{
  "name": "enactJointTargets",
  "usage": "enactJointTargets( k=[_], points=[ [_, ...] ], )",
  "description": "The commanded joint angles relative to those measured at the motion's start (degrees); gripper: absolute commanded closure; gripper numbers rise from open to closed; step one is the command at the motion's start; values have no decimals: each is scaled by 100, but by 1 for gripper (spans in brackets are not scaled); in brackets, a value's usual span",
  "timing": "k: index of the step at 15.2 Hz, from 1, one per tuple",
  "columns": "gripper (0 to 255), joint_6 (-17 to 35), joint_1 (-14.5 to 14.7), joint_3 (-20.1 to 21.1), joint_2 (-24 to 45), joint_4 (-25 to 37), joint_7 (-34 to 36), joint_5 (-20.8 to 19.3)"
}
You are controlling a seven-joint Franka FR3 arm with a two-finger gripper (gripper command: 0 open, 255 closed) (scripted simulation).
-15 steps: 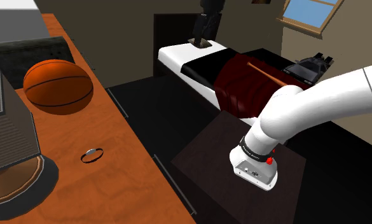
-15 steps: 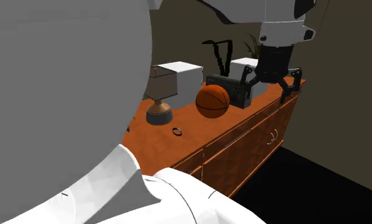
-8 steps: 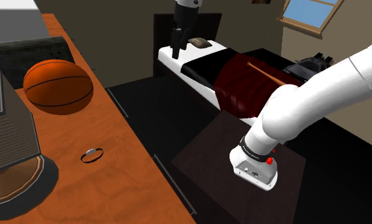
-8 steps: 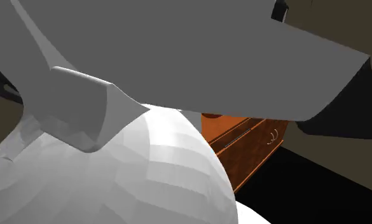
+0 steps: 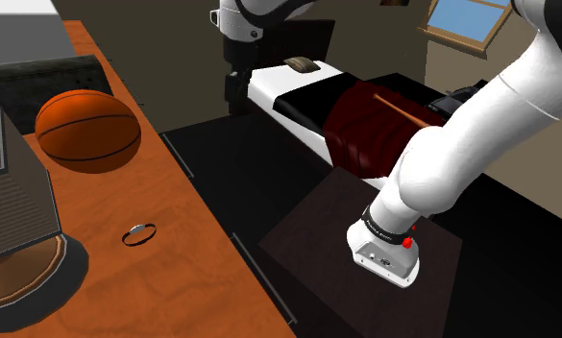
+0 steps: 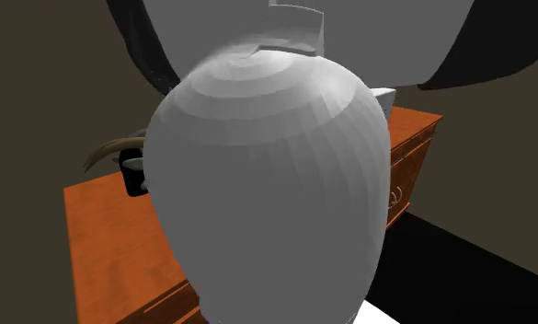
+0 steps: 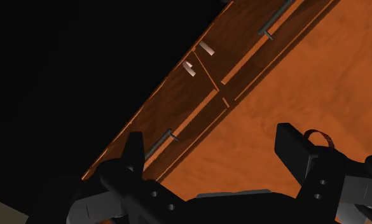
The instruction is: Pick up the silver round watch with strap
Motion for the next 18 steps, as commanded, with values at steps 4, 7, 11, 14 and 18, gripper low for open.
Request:
enactJointTargets(
  k=[4, 7, 11, 14, 18],
  points=[
    [0, 365, 231, 263, 909, 410, -111, -41],
    [0, 538, 371, 416, 1423, 668, -160, -105],
    [0, 720, 569, 607, 2110, 1054, -209, -237],
    [0, 820, 736, 732, 2624, 1373, -237, -364],
    [0, 906, 984, 873, 3307, 1836, -274, -558]
  ],
)
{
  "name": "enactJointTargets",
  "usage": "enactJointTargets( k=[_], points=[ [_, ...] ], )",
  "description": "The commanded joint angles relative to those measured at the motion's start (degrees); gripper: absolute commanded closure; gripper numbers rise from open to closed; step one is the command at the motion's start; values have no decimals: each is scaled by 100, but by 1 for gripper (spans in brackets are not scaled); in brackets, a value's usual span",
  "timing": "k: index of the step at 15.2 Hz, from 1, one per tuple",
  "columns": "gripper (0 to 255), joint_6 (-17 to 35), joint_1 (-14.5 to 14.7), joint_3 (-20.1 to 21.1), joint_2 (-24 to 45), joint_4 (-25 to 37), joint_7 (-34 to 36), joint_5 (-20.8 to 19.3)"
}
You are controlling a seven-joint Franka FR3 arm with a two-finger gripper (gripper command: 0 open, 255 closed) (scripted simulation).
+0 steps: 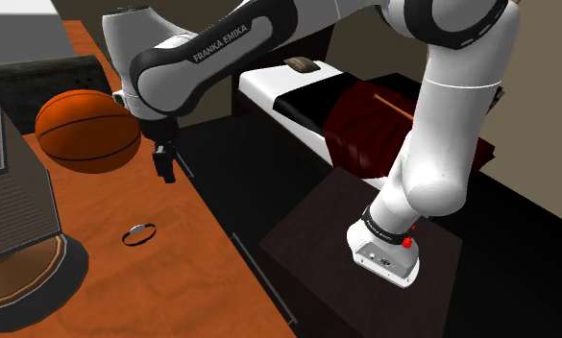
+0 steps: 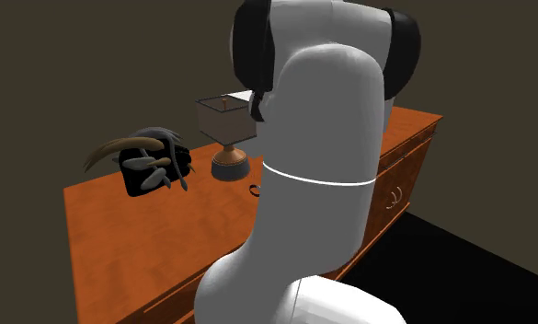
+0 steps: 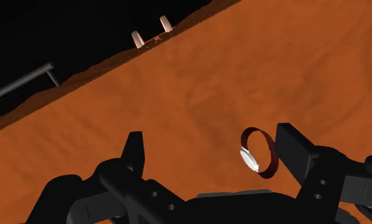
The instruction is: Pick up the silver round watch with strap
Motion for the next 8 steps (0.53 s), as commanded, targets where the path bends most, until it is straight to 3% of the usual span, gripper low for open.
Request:
enactJointTargets(
  k=[1, 8],
  points=[
    [0, 46, 135, 64, 365, 249, -16, -110],
    [0, 52, 660, 230, 1542, 1178, -121, -466]
  ],
)
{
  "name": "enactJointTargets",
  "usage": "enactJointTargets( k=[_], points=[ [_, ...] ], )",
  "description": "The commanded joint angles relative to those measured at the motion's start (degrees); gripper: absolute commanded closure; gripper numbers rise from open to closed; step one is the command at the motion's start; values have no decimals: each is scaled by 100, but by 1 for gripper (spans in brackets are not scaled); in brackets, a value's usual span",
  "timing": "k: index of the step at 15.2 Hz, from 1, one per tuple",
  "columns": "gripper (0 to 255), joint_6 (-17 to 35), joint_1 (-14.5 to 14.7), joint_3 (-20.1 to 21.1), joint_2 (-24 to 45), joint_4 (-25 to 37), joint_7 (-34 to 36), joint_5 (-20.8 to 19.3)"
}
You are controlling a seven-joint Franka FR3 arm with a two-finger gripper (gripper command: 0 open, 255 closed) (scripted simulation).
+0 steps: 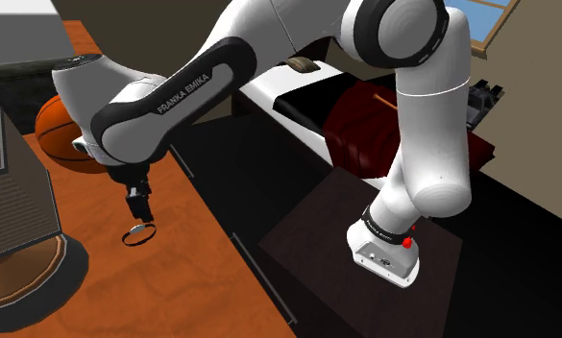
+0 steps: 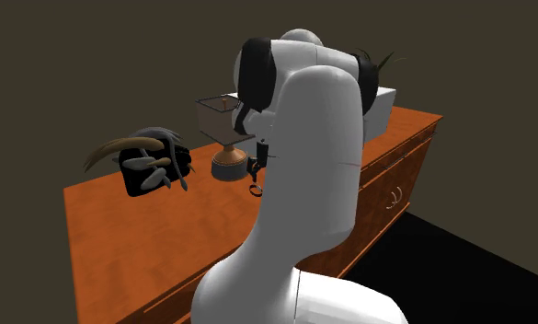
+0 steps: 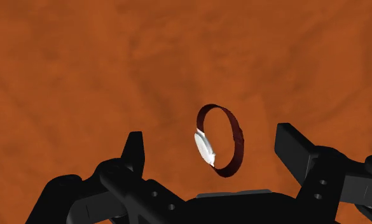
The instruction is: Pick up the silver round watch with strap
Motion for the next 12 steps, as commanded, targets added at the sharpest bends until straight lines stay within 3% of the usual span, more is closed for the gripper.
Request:
enactJointTargets(
  k=[1, 10, 11, 12],
  points=[
    [0, -1, 89, 15, 239, 199, -45, -68],
    [0, 407, 147, -67, 602, 144, 3, -183],
    [255, 408, 141, -67, 597, 137, -3, -182],
    [255, 410, 139, -68, 597, 134, -5, -182]
  ],
)
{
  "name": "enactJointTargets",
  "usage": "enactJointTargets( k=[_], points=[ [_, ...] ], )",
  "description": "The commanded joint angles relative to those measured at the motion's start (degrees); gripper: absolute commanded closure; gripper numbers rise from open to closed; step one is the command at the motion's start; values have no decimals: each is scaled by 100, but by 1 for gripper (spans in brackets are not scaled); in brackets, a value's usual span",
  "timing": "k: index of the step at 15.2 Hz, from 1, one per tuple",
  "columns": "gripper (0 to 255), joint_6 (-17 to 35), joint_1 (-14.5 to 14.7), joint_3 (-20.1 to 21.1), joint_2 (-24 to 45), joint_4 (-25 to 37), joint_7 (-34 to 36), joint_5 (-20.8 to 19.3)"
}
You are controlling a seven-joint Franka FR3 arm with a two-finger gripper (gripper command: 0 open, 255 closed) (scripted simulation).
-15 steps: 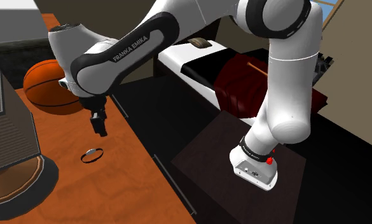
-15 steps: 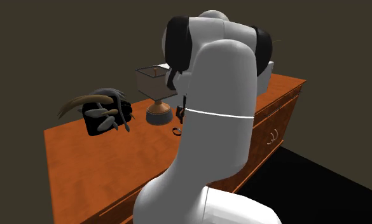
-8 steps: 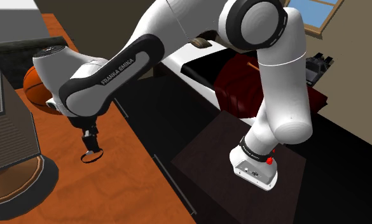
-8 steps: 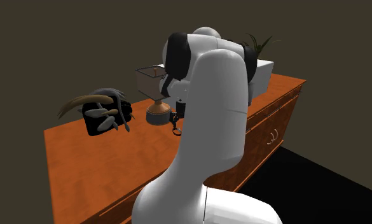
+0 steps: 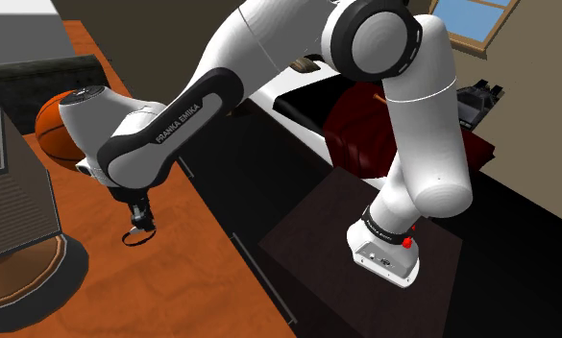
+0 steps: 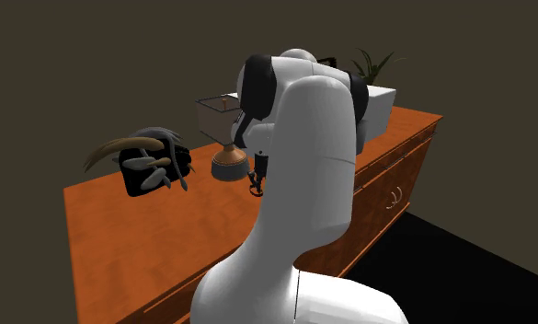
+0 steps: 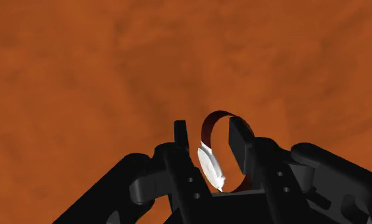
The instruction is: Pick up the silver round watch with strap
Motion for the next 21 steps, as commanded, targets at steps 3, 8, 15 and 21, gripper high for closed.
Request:
enactJointTargets(
  k=[3, 8, 15, 21],
  points=[
    [255, 5, 0, -1, 1, -2, -1, -1],
    [255, 2, 7, 0, 9, 9, 6, -2],
    [255, -374, -47, 76, -328, 57, -38, 104],
    [255, -717, -85, 131, -586, 150, -73, 190]
  ],
)
